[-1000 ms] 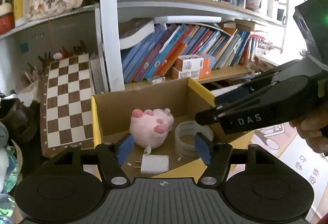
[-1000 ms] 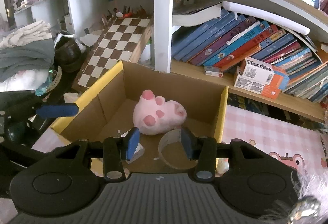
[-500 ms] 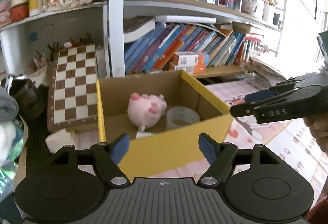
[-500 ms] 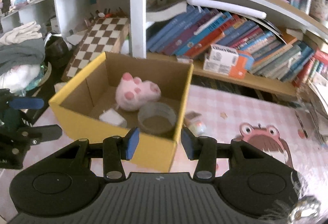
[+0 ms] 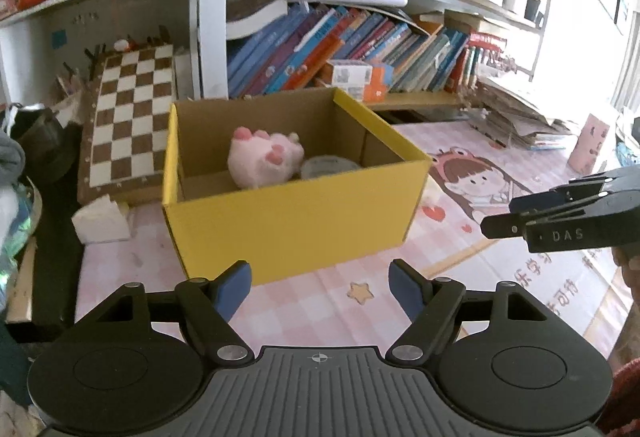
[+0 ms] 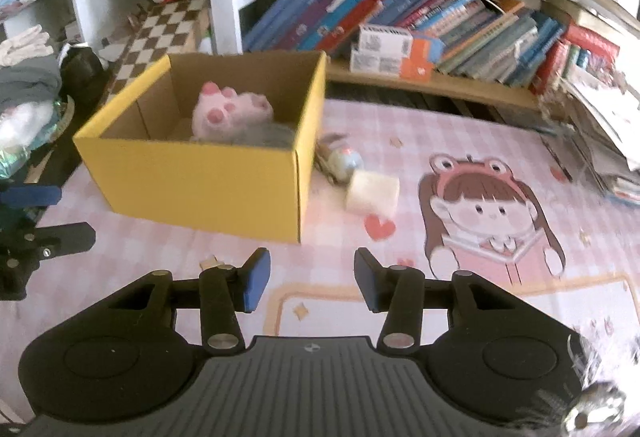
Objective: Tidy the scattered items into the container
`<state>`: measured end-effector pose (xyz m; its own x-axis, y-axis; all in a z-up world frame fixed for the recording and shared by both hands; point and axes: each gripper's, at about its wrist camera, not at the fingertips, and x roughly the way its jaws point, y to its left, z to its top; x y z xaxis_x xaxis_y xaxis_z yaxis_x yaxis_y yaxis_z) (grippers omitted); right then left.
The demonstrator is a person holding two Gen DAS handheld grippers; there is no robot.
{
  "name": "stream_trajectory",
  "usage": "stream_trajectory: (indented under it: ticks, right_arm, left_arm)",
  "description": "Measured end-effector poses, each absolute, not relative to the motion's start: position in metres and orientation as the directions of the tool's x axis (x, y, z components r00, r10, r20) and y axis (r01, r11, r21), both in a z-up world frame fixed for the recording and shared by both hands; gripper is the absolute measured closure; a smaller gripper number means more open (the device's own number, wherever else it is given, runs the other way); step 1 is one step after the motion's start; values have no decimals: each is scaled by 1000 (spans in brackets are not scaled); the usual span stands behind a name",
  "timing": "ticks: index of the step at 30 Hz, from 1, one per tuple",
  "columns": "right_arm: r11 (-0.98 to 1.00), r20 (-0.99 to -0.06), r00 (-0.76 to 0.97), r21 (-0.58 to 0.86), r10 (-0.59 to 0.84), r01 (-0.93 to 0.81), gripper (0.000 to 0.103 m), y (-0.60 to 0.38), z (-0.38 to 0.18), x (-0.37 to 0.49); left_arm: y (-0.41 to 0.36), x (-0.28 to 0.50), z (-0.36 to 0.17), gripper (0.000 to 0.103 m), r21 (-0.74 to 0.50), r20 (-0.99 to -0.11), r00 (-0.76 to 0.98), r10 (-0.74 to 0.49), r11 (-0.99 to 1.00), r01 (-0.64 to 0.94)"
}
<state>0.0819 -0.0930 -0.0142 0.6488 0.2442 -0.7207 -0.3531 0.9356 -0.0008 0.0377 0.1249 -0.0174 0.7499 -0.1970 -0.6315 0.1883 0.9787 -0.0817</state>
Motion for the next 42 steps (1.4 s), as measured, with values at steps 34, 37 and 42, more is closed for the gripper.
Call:
stream_trajectory:
  ticks: [34, 37, 42]
  right_arm:
    - [945, -737, 638, -1, 221, -328, 13, -121, -33, 59]
    - [934, -736, 634, -6, 238, -357, 11, -124, -32, 63]
    - [919, -738, 623, -8, 261, -394, 11, -138, -31, 72]
  left_arm:
    - [85, 35, -27, 8, -40, -674, 727, -131, 989, 141]
    - [79, 37, -25, 8, -36, -672, 732, -111, 992, 117]
    - [63, 42, -24, 8, -45, -673, 734, -90, 996, 81]
